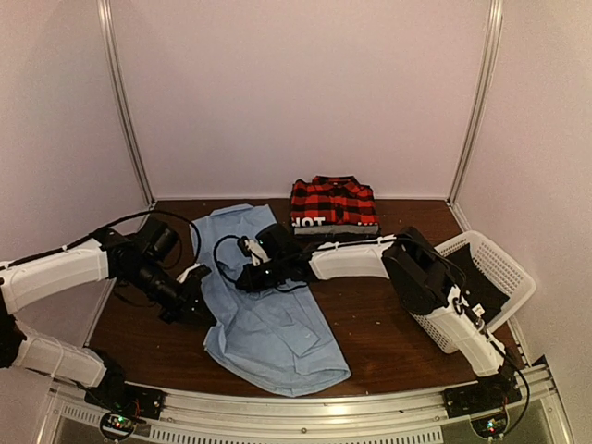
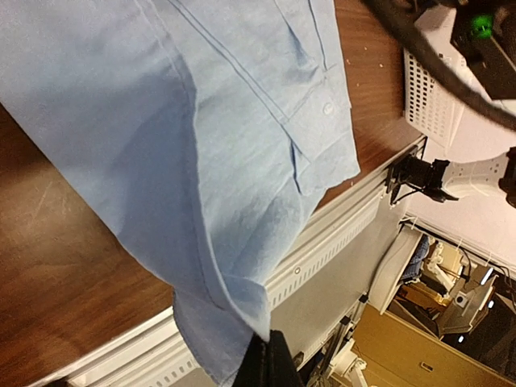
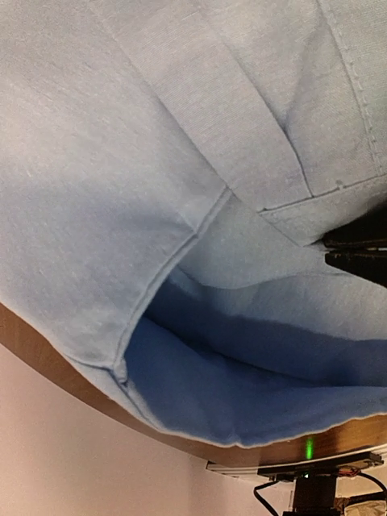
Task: Fold and stack the long sleeve shirts
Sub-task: Move the 1/3-folded shirt to the center of the board.
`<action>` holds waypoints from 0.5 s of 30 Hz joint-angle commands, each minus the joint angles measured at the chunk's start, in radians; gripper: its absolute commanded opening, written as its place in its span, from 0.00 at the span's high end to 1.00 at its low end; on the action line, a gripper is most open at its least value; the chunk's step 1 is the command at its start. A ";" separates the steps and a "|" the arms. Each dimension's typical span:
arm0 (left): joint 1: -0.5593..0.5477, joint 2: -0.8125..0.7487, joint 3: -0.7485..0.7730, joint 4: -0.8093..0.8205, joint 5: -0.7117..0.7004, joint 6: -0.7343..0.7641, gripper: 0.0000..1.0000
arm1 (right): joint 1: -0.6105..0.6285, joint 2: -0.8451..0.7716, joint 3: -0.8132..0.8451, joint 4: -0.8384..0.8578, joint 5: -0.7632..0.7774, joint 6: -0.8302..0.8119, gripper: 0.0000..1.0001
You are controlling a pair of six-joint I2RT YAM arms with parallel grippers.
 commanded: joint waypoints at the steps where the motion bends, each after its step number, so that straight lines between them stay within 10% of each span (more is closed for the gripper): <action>1: -0.025 -0.048 -0.032 0.015 0.050 -0.052 1.00 | -0.039 0.083 0.106 -0.045 0.044 0.004 1.00; 15: -0.075 -0.164 -0.170 0.089 0.037 -0.230 1.00 | -0.092 0.172 0.201 -0.007 0.028 0.038 1.00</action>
